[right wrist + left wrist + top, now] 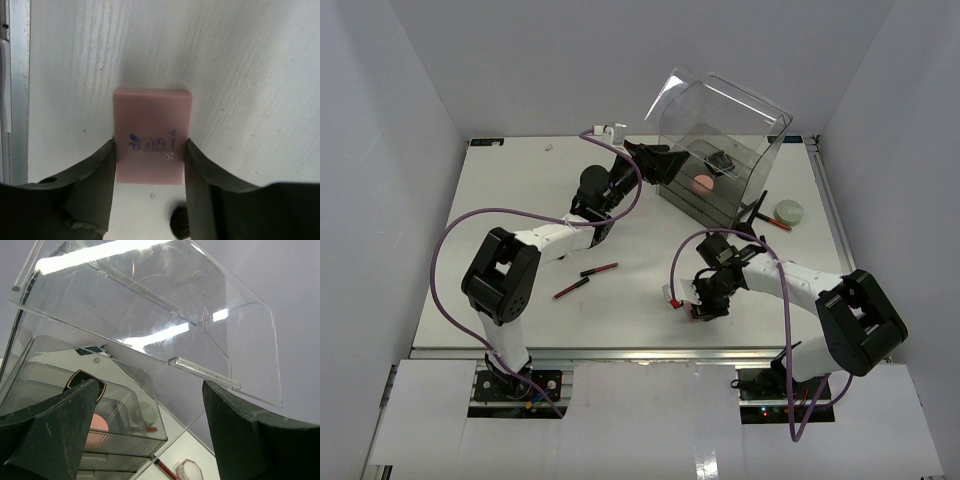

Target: Organize the makeup

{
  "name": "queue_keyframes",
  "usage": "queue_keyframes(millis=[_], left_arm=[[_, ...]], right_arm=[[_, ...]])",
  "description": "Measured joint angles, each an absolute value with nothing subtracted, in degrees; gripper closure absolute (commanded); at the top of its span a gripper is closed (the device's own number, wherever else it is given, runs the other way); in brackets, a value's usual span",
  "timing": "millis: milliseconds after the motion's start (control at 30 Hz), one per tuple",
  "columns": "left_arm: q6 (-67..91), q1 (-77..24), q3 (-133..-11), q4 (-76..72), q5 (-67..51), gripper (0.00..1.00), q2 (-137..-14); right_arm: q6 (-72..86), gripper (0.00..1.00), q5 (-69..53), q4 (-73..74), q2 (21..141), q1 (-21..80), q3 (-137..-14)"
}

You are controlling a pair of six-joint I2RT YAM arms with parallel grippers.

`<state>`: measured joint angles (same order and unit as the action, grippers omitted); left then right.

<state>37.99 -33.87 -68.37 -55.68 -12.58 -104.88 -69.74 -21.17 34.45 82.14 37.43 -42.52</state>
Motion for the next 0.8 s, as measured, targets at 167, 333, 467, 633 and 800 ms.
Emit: queue_keyframes(millis=[167,333,467,633,800], left_arm=[[38.2,-33.9,-68.6,-55.5,-12.5,0.04,-104.9],[38.5,-33.9,-69.7,-55.1,-12.5,0.04,-104.9],[38.6,-33.9,-70.8,-54.6,-12.5,0.04,-104.9],[38.6,-33.9,-71.9,-53.5,-12.2,0.04,-104.9],[38.7,-33.8,-72.8,-52.2,-11.6,0.04,-104.9]], right_arm=[[-68.4,0.88,-19.5,34.7,82.2,37.9,-44.8],[-63.4,0.91,-14.8,31.8,81.6,39.1,-50.5],[-58.1,0.92,-6.7,25.3,79.7,39.9,-53.5],[-55.3,0.92,4.8,16.7,79.0,40.5,-55.3],[-55.8,0.92,14.6,9.0,79.0,40.8,-55.3]])
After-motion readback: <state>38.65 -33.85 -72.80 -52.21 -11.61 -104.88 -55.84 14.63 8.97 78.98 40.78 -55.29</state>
